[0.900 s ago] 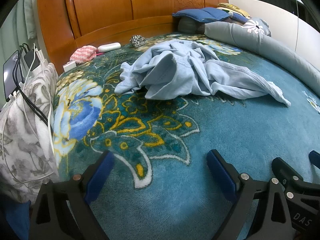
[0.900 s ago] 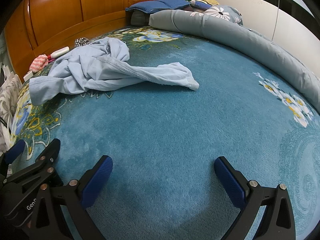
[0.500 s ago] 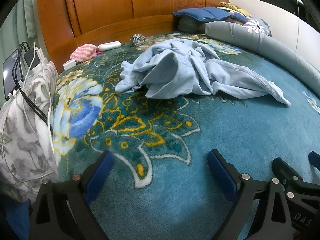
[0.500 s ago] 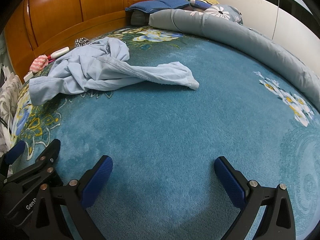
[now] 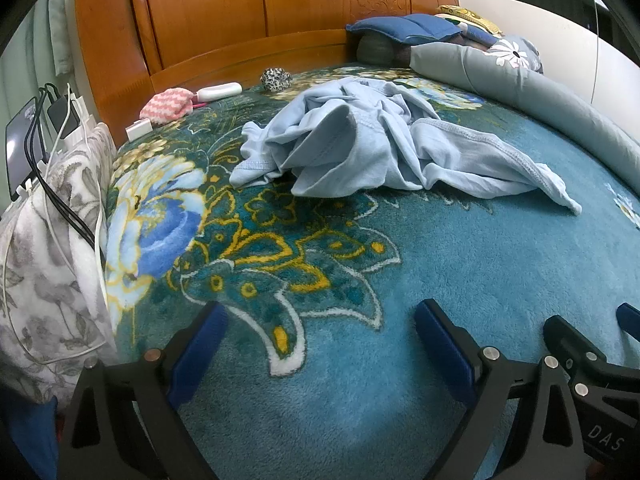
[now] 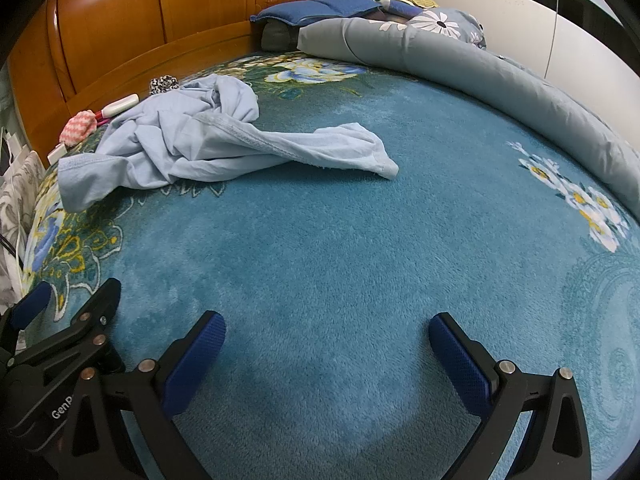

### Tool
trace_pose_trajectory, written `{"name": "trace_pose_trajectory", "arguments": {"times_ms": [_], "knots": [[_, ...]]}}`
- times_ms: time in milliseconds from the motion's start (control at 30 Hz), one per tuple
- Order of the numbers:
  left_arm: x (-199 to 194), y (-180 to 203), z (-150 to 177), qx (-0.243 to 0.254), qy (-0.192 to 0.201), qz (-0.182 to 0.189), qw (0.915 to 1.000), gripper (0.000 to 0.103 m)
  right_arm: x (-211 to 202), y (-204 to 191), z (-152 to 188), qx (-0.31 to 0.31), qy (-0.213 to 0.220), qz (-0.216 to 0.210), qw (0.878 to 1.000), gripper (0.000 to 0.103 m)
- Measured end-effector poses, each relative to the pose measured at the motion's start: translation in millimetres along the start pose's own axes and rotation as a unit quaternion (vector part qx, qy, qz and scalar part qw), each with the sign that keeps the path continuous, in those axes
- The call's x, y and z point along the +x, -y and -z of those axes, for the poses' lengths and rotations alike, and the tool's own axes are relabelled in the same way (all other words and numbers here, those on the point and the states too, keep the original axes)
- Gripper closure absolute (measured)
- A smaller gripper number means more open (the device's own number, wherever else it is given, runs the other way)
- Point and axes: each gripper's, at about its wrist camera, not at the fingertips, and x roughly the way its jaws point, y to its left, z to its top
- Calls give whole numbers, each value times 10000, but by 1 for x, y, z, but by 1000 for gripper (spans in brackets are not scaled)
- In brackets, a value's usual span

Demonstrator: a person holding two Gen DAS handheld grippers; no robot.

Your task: Fold clothes

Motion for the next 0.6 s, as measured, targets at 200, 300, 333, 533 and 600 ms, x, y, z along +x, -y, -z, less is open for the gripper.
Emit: {"name": "trace_pose_trajectory", "arguments": {"times_ms": [200,300,333,533,600], "knots": [[0,0,0,-2,-6,-5,10000,7,0,0,0,8,-4,-11,10000,0],[0,0,-1,-7,-10,-21,10000,7,-1,0,0,13,-7,-19,10000,0],[0,-1,-1,-12,-13,-15,10000,7,-1,0,0,15,-9,-22,10000,0],[0,-2,-1,-29,-39,9,10000,7,-1,1,0,37,-15,-50,10000,0],[0,-4,-2,-73,-68,43,9999,7,-1,1,0,40,-16,-54,10000,0]]}}
